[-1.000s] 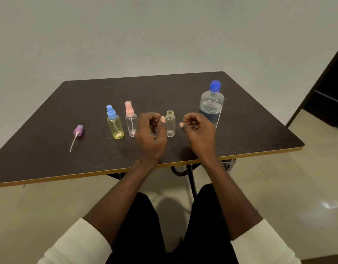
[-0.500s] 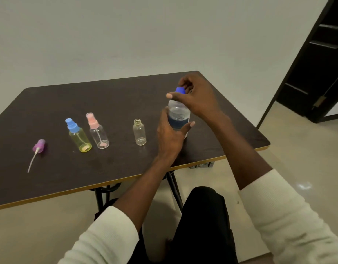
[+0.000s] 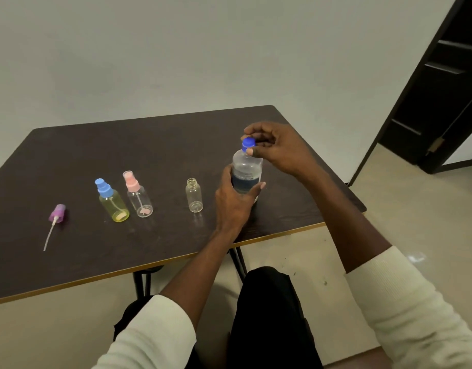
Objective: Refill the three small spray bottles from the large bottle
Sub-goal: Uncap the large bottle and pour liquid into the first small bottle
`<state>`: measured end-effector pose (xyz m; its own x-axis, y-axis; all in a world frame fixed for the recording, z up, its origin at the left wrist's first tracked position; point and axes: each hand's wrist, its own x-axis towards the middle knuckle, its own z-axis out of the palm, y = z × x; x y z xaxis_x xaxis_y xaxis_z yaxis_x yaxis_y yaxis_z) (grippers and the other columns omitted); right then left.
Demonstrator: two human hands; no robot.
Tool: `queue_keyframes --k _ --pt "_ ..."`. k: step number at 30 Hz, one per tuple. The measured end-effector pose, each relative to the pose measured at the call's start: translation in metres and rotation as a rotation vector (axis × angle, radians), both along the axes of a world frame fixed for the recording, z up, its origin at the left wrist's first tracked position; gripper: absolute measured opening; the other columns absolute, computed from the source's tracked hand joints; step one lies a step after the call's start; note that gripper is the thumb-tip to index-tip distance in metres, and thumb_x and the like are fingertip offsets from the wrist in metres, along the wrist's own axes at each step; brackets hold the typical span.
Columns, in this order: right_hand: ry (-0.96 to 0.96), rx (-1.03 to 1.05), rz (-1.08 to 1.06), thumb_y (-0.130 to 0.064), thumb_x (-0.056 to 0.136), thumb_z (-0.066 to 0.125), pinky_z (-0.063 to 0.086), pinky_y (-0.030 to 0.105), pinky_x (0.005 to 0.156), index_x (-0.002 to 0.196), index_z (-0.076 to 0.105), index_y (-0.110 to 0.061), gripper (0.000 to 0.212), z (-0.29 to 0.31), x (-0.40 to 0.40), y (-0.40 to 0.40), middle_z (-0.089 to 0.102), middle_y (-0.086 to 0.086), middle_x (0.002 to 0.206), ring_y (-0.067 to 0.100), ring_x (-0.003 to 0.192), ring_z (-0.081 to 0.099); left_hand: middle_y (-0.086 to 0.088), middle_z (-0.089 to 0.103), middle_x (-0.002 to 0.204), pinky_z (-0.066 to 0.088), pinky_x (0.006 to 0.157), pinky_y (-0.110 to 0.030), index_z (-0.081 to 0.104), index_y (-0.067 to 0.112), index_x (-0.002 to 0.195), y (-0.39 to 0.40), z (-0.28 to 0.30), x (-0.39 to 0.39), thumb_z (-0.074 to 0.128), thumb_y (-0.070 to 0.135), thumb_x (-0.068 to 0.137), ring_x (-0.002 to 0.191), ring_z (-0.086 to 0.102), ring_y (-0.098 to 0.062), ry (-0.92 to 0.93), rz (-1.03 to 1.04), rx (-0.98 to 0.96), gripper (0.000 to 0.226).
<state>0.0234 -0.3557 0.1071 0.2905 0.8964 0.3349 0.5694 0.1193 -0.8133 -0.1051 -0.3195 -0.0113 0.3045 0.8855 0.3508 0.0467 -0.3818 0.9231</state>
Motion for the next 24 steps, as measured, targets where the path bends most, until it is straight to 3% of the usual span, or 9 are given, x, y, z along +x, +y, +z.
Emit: queue_keyframes --k 2,5,9,15,20,24 --pt "-0.014 -0.007 0.001 -0.015 0.075 0.081 0.053 0.031 0.096 0.116 0.065 -0.017 0.044 0.000 -0.006 -0.004 0.068 -0.002 0.114 0.010 0.105 0.065 0.004 0.064 0.128 0.049 0.084 -0.005 0.050 0.015 0.137 0.001 -0.001 0.000 0.089 0.034 0.076 0.108 0.061 0.000 -0.009 -0.010 0.001 0.074" --pt "-0.046 -0.001 -0.094 -0.033 0.069 0.087 0.053 0.022 0.088 0.119 0.055 -0.021 0.060 -0.002 -0.018 -0.003 0.055 -0.001 0.121 0.008 0.103 0.059 0.012 0.062 0.121 0.049 0.082 -0.005 0.052 0.018 0.133 0.002 -0.002 -0.001 0.088 0.034 0.076 0.102 0.060 0.016 -0.007 -0.026 -0.008 0.069" --pt "-0.050 0.083 -0.208 -0.024 0.071 0.085 0.055 0.028 0.080 0.101 0.056 -0.020 0.041 -0.006 -0.025 0.000 0.059 -0.003 0.098 0.011 0.085 0.059 0.016 0.056 0.122 0.043 0.079 0.001 0.050 0.016 0.137 0.001 -0.001 -0.001 0.087 0.033 0.078 0.098 0.053 0.025 0.004 -0.029 -0.001 0.072" --pt "0.030 0.082 -0.135 -0.011 0.075 0.077 0.056 0.035 0.090 0.099 0.062 -0.014 0.029 -0.012 -0.019 0.000 0.069 0.000 0.101 0.015 0.093 0.067 0.002 0.061 0.134 0.042 0.080 0.002 0.048 0.015 0.140 0.002 -0.003 0.000 0.086 0.036 0.078 0.111 0.055 0.001 0.007 -0.011 0.019 0.075" --pt "-0.019 0.135 -0.185 -0.026 0.073 0.083 0.051 0.015 0.076 0.097 0.062 -0.016 0.033 -0.015 -0.018 0.002 0.064 -0.003 0.096 0.005 0.083 0.060 0.005 0.061 0.134 0.049 0.089 -0.007 0.049 0.016 0.140 0.004 -0.005 0.002 0.085 0.042 0.078 0.114 0.057 -0.001 0.021 0.009 0.043 0.076" --pt "0.005 0.120 -0.113 -0.014 0.078 0.078 0.055 0.024 0.084 0.099 0.065 -0.017 0.024 -0.015 -0.012 0.005 0.068 -0.007 0.094 0.006 0.086 0.065 0.001 0.061 0.136 0.044 0.087 -0.002 0.047 0.016 0.142 0.003 -0.005 0.003 0.085 0.041 0.078 0.117 0.056 -0.003 0.026 0.026 0.049 0.078"
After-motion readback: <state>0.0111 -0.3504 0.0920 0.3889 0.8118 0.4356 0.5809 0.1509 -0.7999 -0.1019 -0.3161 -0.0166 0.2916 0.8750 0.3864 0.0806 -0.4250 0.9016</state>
